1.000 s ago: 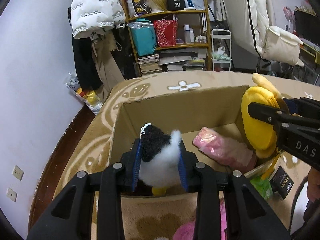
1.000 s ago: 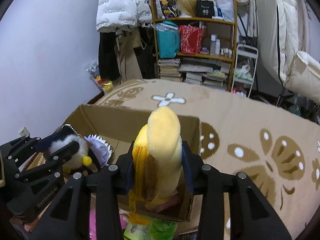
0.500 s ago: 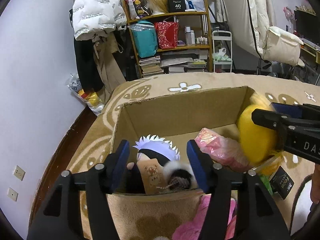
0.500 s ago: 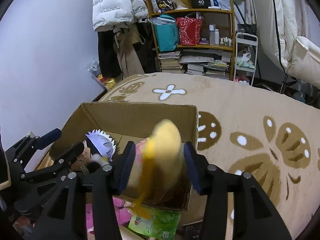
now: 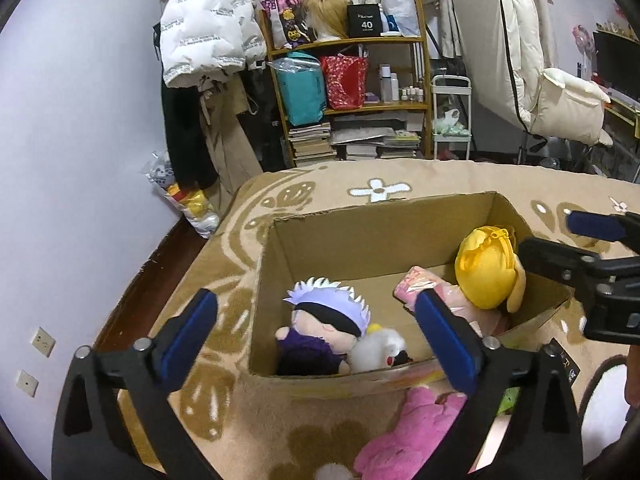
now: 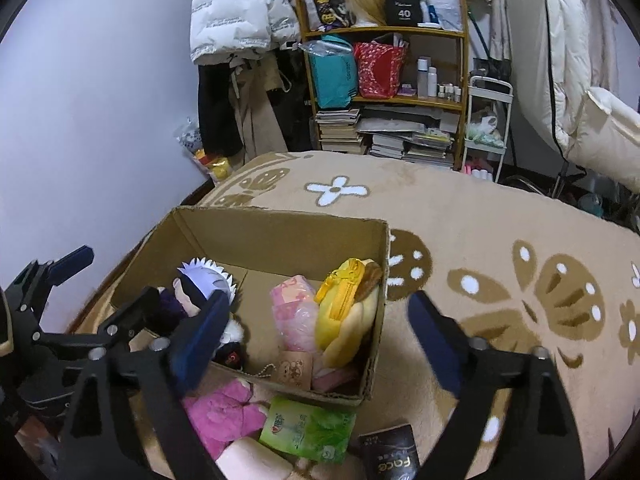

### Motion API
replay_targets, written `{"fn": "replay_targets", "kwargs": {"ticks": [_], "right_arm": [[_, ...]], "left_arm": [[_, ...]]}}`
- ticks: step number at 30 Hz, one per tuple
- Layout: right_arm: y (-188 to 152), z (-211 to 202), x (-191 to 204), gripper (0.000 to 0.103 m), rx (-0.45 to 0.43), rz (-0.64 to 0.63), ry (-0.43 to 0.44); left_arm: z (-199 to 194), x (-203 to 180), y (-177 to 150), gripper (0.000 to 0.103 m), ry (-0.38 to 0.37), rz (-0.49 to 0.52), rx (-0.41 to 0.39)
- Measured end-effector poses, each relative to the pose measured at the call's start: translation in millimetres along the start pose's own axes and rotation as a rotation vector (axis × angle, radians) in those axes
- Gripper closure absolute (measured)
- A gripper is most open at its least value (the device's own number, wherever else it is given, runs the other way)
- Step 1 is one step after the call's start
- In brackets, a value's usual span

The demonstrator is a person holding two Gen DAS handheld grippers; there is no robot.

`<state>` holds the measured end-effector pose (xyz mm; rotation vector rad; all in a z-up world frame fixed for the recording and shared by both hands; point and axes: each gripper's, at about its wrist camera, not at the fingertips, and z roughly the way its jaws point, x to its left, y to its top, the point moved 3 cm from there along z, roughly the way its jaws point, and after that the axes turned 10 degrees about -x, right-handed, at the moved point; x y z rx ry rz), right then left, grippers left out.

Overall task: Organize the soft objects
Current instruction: 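Lower both plushes into the box, open both grippers and withdraw, then grasp the pink plush bear with the left gripper while the right grasps the pink swirl cushion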

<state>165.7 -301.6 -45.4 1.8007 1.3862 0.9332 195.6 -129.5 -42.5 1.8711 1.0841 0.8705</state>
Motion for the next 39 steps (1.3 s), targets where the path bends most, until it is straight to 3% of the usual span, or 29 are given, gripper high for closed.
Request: {"fn": "replay_targets", "kwargs": {"ticks": [7,25,39], "right_arm": [[-2,-19,-3,0.004,0.008,0.006,-0.036],[-36,-76,13,0.004,0.027,0.043,-0.012],[-68,-81,15,0.004,0.086,0.09,-0.036]], "left_arm": [[-20,8,-2,0.002,0.023,-0.017,0.027],[-84,20,-29,0.002,0.06,-0.018,0.08],[-94,12,-53,0.002,0.051,0.0,0.135]]}}
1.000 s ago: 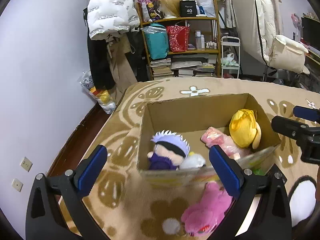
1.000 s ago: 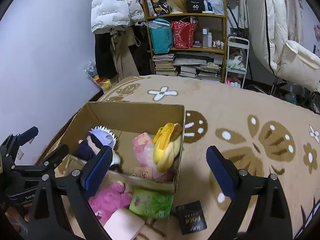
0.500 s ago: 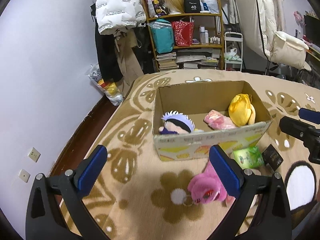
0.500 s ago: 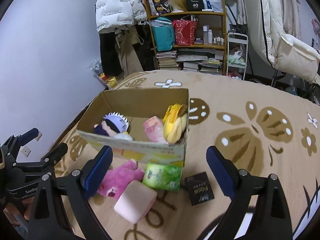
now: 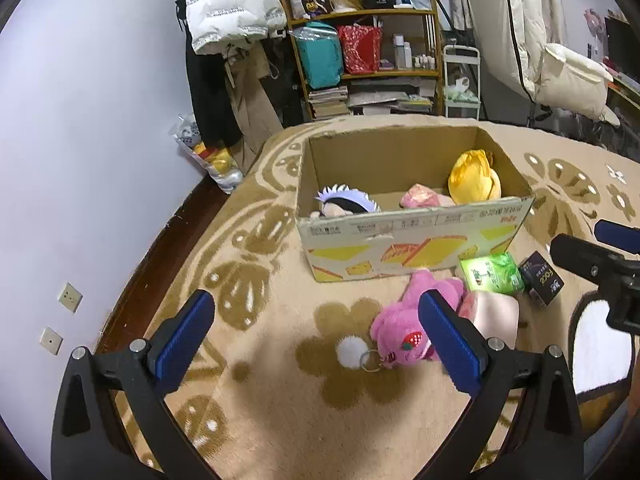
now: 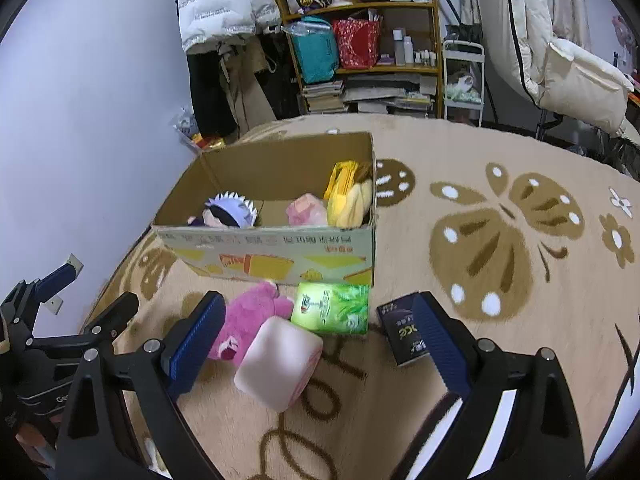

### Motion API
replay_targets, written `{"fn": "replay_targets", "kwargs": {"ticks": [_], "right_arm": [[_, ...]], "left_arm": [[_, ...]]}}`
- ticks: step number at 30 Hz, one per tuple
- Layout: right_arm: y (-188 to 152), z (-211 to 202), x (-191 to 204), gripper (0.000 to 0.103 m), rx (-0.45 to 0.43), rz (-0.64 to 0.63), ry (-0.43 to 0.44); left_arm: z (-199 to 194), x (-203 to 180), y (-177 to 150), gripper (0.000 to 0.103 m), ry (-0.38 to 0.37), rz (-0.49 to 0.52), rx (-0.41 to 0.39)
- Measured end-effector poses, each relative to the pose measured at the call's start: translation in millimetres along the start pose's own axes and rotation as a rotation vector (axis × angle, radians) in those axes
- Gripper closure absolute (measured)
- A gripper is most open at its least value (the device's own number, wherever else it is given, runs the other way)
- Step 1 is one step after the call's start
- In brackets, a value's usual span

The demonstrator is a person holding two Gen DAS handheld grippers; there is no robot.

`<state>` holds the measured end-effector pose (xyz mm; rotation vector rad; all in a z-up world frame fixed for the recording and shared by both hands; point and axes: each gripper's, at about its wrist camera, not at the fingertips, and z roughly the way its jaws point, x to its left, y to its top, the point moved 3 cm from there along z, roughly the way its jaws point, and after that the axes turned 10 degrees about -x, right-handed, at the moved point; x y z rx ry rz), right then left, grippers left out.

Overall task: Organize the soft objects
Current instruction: 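Grasp the pink plush bear with the left gripper while the right grasps the pink swirl cushion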

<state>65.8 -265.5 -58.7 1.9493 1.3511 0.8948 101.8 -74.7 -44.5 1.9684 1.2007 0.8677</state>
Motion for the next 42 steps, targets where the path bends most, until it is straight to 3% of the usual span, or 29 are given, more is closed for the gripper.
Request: {"fn": "replay_targets", "kwargs": {"ticks": [17,24,42], "right_arm": [[-25,43,-4,0.004,0.134,0.049,0.026],[-33,62,-3,0.01,0.185,0.079,0.055],[-46,96,6,0.01,0.268,0.097,0.071]], "left_arm": [[32,-8,-21,0.002,-0.043,0.018,0.102],[47,-16,-28,0.002,-0.068,0.027,0.147],[83,-36,-43,0.002,-0.143,0.026,0.242]]}}
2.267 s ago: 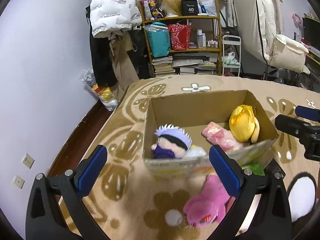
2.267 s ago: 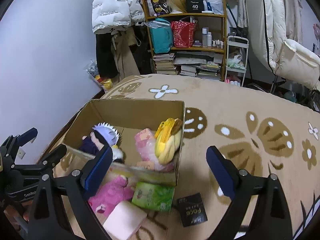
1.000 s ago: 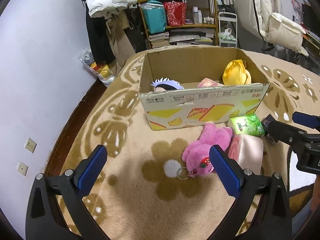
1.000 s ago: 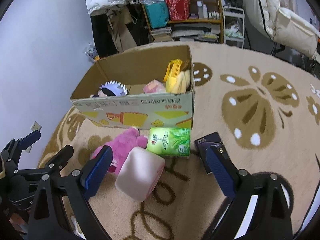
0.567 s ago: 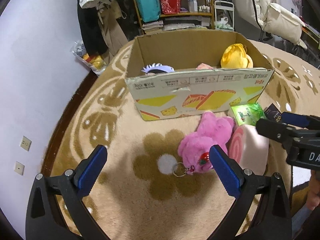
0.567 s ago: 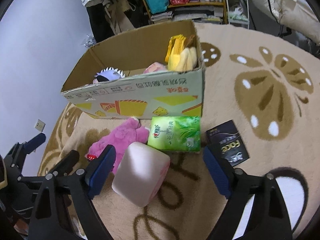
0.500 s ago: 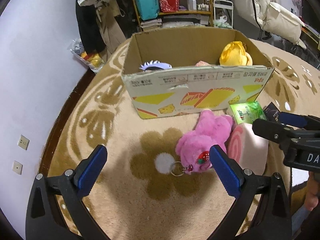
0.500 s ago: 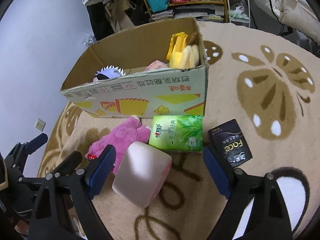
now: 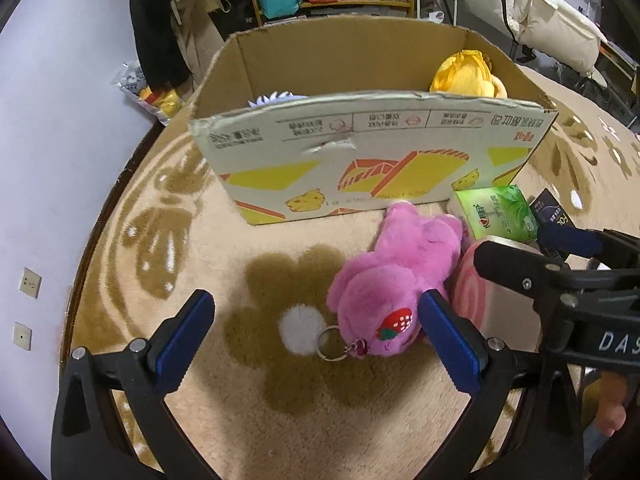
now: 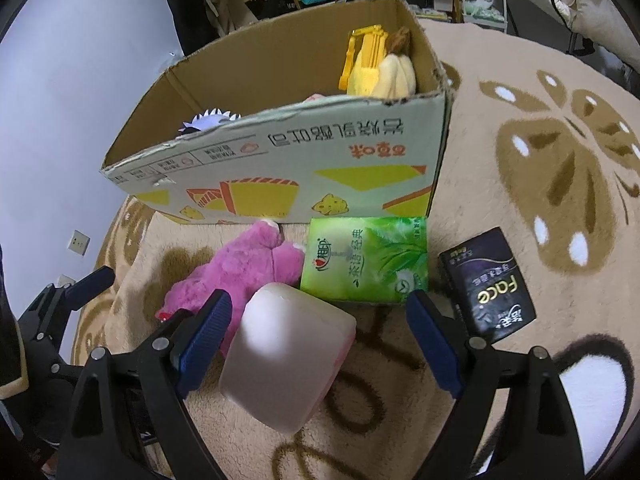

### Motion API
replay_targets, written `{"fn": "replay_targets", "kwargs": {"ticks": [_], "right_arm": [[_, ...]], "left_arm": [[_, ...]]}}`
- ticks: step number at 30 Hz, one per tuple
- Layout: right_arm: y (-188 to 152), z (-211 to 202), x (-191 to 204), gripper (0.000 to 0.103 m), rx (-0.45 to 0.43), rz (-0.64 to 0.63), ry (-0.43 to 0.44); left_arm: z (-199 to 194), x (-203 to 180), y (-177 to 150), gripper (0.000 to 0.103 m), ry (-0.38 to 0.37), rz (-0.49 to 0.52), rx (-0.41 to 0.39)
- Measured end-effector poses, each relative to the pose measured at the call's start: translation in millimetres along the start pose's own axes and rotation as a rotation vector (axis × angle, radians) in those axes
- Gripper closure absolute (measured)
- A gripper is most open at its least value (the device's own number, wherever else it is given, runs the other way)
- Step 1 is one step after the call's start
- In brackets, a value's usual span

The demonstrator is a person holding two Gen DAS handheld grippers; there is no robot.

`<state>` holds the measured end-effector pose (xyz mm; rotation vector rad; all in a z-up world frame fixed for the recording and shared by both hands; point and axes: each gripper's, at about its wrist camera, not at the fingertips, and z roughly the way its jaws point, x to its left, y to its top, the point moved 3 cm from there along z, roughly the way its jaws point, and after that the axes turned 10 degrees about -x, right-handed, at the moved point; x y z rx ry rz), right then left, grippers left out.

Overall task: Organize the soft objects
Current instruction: 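Grasp the pink plush bear with the left gripper while the right grasps the pink swirl cushion, then lift the bear and the swirl cushion with both grippers and carry them over the box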

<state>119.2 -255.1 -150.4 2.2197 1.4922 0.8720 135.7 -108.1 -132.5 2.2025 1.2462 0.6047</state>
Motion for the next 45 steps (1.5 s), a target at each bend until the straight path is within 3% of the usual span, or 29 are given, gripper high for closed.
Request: {"fn": "replay_targets", "kwargs": {"ticks": [13,15,22,24,26,29,33,39,45], "right_arm": [[-2,7,2,0.011,0.02,0.004,0.008],[-3,8,4,0.02,0.029,-0.002,0.007],[-7,14,8,0.031,0.052,0.015,0.006],[-8,14,10,0.042,0.056,0.016,0.019],[-9,15,11,0.044,0.054,0.008,0.016],[-9,14,12,0.048,0.051,0.003,0.016],[-8,12,11,0.051,0.046,0.007,0.023],[-2,0,5,0.058,0.001,0.008,-0.004],[4,-12,4,0.063,-0.043,-0.008,-0.003]], "left_arm": [[24,-12,-4,0.002,-0.04,0.011,0.043],[28,-14,-5,0.002,-0.042,0.013,0.051],[33,-18,-6,0.002,-0.047,0.026,0.051],[33,-20,-8,0.002,-0.057,0.017,0.05],[33,-20,-8,0.003,-0.067,0.011,0.045],[34,-20,-9,0.014,-0.11,0.0,0.042],[36,-25,-9,0.04,-0.183,-0.028,0.054],[31,-23,-10,0.046,-0.186,-0.086,0.056],[10,-18,-14,0.049,-0.081,-0.055,0.006]]}}
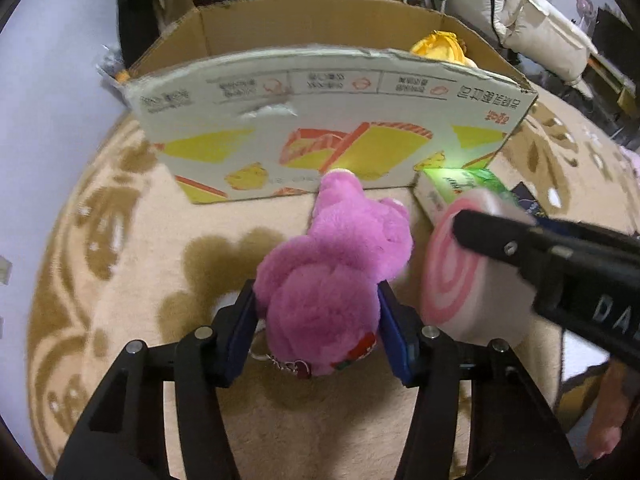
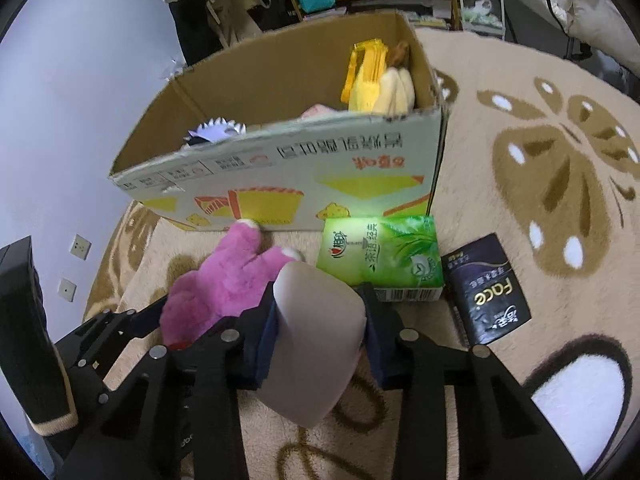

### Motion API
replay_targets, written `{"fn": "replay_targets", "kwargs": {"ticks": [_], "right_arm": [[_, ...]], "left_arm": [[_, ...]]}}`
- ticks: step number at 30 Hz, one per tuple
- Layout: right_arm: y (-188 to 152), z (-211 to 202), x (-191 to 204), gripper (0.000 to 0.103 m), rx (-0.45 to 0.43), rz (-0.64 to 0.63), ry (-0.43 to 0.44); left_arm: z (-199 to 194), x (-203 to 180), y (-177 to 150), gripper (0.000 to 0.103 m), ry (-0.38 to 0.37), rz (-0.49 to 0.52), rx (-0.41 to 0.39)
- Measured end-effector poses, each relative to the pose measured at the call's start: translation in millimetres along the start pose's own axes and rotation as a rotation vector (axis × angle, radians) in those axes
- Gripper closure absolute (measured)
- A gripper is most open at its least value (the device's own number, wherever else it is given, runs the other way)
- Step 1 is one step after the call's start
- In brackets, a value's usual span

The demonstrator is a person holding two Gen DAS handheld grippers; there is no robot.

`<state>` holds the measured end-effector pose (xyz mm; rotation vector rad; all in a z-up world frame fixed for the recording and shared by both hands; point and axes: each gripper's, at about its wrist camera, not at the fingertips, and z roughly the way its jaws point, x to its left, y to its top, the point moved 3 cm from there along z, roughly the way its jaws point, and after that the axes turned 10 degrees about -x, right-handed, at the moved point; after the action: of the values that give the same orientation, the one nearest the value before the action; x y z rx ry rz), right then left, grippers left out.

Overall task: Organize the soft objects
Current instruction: 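Lift the bear and the swirl cushion with both grippers and carry them over the box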

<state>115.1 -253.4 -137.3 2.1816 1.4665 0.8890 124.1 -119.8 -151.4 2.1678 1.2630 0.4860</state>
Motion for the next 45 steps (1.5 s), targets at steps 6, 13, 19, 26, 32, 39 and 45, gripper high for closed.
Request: {"fn": "replay_targets", "kwargs": {"ticks": [6,13,19,26,32,39,45], "right_arm": [[9,-22,5,0.064,-0.082,-0.033,-0.005],[19,-43,8,0.064,-0.167,-0.082,-0.048],[24,-53,13,0.064,-0.206,-0.106,-0.063],[27,-69,25,0.067,-0.247,-0.159,-0.09],[32,-82,30,0.067,-0.298,-0.187,-0.11],[41,-100,34,0.068,-0.372,-0.204,-0.138],[52,-105,39,0.068,-0.415,-0.251,-0.188]], "left_arm": [[-20,9,0,0.049,0.056,-0.005,-0.047],[-48,12,3,0.049,0.112,-0.003,-0.121],[-63,15,10,0.049,0.144,-0.018,-0.17],[-82,20,17,0.049,0.192,-0.014,-0.235],[-98,20,23,0.049,0.222,-0.003,-0.291],[-117,28,34,0.049,0.249,-0.011,-0.364],[-129,35,46,0.049,0.276,-0.002,-0.426]]}}
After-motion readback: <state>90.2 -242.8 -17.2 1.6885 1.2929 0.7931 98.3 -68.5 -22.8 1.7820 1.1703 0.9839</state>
